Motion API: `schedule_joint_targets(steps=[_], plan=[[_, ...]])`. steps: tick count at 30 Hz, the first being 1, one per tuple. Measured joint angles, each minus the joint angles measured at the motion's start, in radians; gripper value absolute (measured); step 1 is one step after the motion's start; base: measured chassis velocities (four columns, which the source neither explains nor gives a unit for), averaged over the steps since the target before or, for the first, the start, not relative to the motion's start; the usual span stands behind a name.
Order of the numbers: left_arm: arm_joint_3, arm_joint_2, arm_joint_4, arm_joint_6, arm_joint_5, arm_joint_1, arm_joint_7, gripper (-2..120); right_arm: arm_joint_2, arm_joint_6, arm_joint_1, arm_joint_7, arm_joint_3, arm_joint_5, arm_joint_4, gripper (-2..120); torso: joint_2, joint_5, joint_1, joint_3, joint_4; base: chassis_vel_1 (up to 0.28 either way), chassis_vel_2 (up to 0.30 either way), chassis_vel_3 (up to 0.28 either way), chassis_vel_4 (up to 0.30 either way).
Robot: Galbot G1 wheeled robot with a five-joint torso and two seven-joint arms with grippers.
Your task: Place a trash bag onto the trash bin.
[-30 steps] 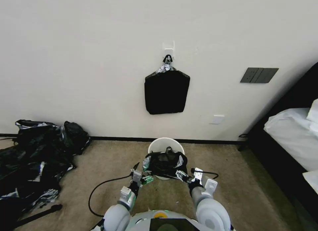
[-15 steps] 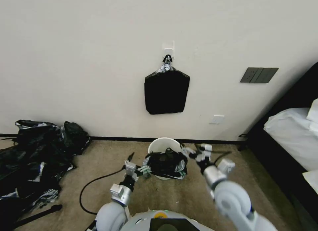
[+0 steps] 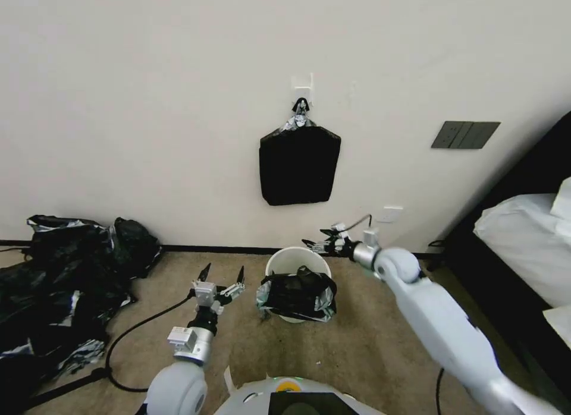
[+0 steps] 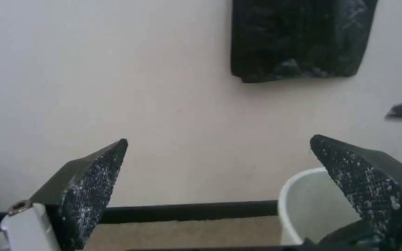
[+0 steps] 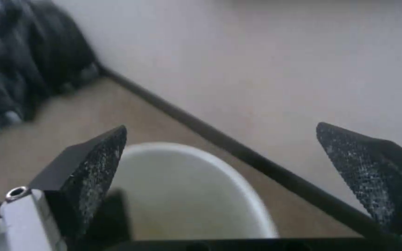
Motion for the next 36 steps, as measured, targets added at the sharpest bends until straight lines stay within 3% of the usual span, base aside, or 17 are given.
schedule_joint_targets(steps=[5, 8, 20, 36], plan=[[-0.003, -0.012, -0.016, 0.010, 0.010, 0.007, 0.000, 100, 0.013, -0.073, 0.141, -0.083, -0.119, -0.074, -0.148, 100, 0.000, 0.0001, 0.000, 0.000, -0.0005, 0.000, 0.000, 0.000, 0.000], [0.005, -0.021, -0.026, 0.015, 0.026, 0.003, 0.000, 100, 0.014, -0.122, 0.254, -0.108, -0.240, -0.099, -0.232, 100, 0.000, -0.0006, 0.000, 0.000, 0.0000, 0.000, 0.000, 0.000, 0.000], [0.042, -0.021, -0.062, 0.029, 0.061, 0.004, -0.011, 100, -0.013, -0.131, 0.432, -0.084, -0.534, -0.067, -0.350, 98, 0.000, -0.0003, 0.000, 0.000, -0.0005, 0.000, 0.000, 0.000, 0.000], [0.096, -0.019, -0.073, 0.057, 0.066, -0.041, -0.034, 100, -0.021, -0.129, 0.478, -0.057, -0.610, 0.000, -0.402, 41, 0.000, -0.0003, 0.000, 0.000, -0.0002, 0.000, 0.000, 0.000, 0.000]])
